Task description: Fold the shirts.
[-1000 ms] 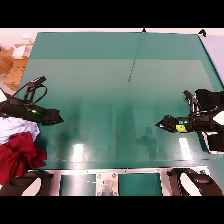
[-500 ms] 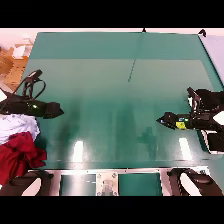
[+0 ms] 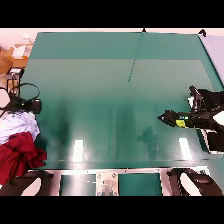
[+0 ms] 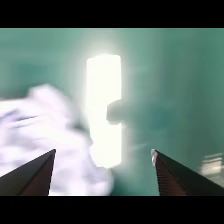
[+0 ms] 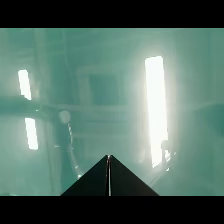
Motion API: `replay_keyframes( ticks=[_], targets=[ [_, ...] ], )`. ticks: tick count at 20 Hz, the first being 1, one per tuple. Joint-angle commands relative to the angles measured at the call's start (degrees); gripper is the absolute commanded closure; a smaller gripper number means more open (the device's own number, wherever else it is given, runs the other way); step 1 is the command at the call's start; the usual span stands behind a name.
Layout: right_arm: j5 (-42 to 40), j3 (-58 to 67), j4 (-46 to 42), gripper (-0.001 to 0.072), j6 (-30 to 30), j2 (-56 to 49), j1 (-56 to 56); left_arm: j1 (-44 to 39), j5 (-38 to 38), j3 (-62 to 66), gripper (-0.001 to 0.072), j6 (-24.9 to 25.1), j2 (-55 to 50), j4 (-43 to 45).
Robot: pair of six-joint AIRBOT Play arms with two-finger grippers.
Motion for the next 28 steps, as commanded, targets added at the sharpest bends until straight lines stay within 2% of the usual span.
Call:
replay_keyframes(
  ticks=[1,4,6,9,10,12,14,17,19,23,28],
  targets=[
    [-1.0,0.0,0.0,0.069,0.0,0.0,0.0,0.5,-6.1,-2.0,0.0008,-0.2,-2.1,15.6],
    [-0.9,0.0,0.0,0.069,0.0,0.0,0.0,8.6,-4.3,-6.8,0.0008,0.7,-2.1,16.2],
    [-0.9,0.0,0.0,0.069,0.0,0.0,0.0,15.2,1.2,-9.9,0.0009,1.1,-2.1,14.4],
    [-0.9,0.0,0.0,0.069,0.0,0.0,0.0,20.9,11.6,-14.7,0.0013,6.3,-2.1,7.5],
    [-0.9,0.0,0.0,0.069,0.0,0.0,0.0,21.5,14.9,-15.5,0.0159,7.0,-2.1,5.7],
    [-0.9,0.0,0.0,0.069,0.0,0.0,0.0,21.5,19.5,-15.1,0.0687,7.2,-2.1,2.6],
    [-0.9,0.0,0.0,0.069,0.0,0.0,0.0,21.5,17.9,-12.3,0.0685,7.7,-2.1,-1.7],
    [-0.9,0.0,0.0,0.0691,0.0,0.0,0.0,20.1,10.5,-3.1,0.0686,15.5,-1.7,-11.8],
    [-0.9,0.0,0.0,0.0691,0.0,0.0,0.0,15.5,5.9,5.9,0.0686,18.8,-1.1,-18.1],
    [-0.9,0.0,0.0,0.0692,0.0,0.0,0.0,-0.8,1.3,22.7,0.0686,19.1,-0.6,-27.8],
    [-0.9,0.1,0.0,0.0692,0.0,0.0,0.0,-19.6,1.3,25.2,0.0685,15.4,-3.7,-36.1]
  ],
)
